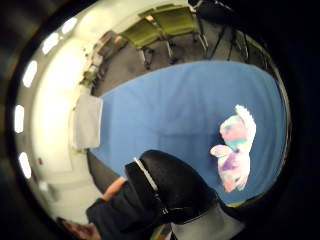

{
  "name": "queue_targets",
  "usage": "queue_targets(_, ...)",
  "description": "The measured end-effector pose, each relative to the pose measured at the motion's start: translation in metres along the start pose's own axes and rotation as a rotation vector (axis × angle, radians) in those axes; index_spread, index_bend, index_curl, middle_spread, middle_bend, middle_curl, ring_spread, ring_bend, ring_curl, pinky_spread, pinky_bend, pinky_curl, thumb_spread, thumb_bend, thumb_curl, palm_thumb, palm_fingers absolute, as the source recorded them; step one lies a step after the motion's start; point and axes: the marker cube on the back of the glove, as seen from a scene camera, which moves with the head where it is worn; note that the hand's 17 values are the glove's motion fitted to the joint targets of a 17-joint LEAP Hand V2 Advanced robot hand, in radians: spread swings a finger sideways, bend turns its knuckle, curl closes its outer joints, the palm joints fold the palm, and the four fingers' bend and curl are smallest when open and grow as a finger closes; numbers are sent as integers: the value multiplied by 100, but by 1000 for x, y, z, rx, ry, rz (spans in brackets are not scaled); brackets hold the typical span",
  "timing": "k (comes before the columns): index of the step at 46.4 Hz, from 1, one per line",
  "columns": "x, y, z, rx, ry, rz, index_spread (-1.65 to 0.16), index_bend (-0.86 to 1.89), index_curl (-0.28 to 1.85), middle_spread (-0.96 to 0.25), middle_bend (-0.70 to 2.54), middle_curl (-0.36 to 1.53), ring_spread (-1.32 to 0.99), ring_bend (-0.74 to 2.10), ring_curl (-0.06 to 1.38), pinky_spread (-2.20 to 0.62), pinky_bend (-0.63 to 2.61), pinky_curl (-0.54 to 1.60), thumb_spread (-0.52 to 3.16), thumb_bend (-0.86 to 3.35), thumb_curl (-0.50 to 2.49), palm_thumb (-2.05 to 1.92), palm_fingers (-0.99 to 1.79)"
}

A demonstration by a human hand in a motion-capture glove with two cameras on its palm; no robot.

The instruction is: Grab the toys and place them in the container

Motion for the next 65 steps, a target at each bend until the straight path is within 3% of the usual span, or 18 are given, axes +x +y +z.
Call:
queue_targets(13,25,6,89,-145,-66,48,-34,13,33,-13,21,45,-26,29,25,-6,84,33,97,-8,16,-11,-8)
queue_targets(23,24,30,110,-143,-137,24,-35,18,31,-15,15,41,-25,32,26,-7,93,35,105,-3,18,-2,5)
queue_targets(32,13,54,105,-95,-135,-33,-40,42,40,-20,17,38,-36,50,30,-17,77,31,118,10,25,24,36)
queue_targets(38,8,65,99,10,-99,-32,-39,56,45,-26,31,42,-45,54,31,-24,67,28,125,19,30,41,71)
queue_targets(44,5,70,93,90,-52,-13,-37,40,43,-31,44,46,-49,68,33,-34,75,30,122,21,36,50,107)
queue_targets(52,7,60,93,-26,-20,45,-33,30,45,-35,71,58,-45,98,46,-45,75,34,108,16,43,53,141)
queue_targets(58,4,51,80,-62,-7,75,-31,41,50,-35,87,64,-41,107,50,-47,77,37,107,12,46,52,141)
queue_targets(65,-28,36,15,-8,-39,49,-29,55,59,-34,97,67,-39,114,52,-47,81,40,111,12,51,53,137)
